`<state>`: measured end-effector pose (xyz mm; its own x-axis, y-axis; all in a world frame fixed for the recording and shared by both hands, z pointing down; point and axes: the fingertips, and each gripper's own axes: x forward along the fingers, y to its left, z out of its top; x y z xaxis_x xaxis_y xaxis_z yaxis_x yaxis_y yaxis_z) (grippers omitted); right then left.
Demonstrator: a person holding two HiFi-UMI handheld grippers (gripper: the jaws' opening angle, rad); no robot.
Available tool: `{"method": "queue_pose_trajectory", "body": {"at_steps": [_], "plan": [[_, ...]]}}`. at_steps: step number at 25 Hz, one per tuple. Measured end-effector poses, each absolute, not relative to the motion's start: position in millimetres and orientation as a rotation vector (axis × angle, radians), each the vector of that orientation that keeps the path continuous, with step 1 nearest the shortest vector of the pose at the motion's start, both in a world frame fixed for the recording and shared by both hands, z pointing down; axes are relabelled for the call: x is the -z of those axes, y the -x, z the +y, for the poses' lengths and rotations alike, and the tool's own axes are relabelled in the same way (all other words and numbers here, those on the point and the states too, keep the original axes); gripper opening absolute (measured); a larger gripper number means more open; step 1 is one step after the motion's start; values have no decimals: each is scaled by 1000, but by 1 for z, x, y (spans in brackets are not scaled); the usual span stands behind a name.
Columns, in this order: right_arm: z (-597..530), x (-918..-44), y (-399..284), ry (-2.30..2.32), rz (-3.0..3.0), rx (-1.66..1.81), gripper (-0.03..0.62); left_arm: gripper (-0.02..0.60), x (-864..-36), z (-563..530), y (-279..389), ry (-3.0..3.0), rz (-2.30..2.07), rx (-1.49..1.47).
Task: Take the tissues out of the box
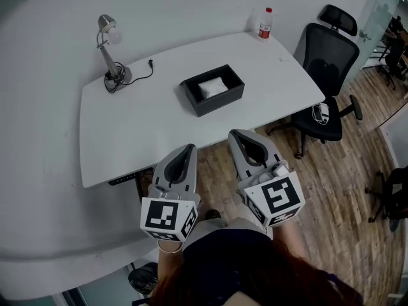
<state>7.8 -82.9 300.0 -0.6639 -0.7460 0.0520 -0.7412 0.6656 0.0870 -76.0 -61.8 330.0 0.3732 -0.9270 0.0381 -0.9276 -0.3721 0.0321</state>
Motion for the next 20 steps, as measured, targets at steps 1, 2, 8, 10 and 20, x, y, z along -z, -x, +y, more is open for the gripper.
{"method": "queue_pose_trajectory", "body": {"at_steps": [1,2,8,10,20], "plan": [[-83,-299,-6,-1250,-2789,90,18,25,-329,-63,77,-2568,-1727,-16],[-83,-298,-3,-1249,-2788,92,18,25,-328,-64,79,-2571,-1723,-10],[-85,-295,2,-1263,-2779,98,18,25,-325,-70,86,-2579,-1700,19],[-87,-297,2,-1267,-2772,90,18,25,-327,-71,85,-2579,-1690,18],[-107,-302,3,-1267,-2744,92,20,26,-327,-87,89,-2585,-1677,14]]}}
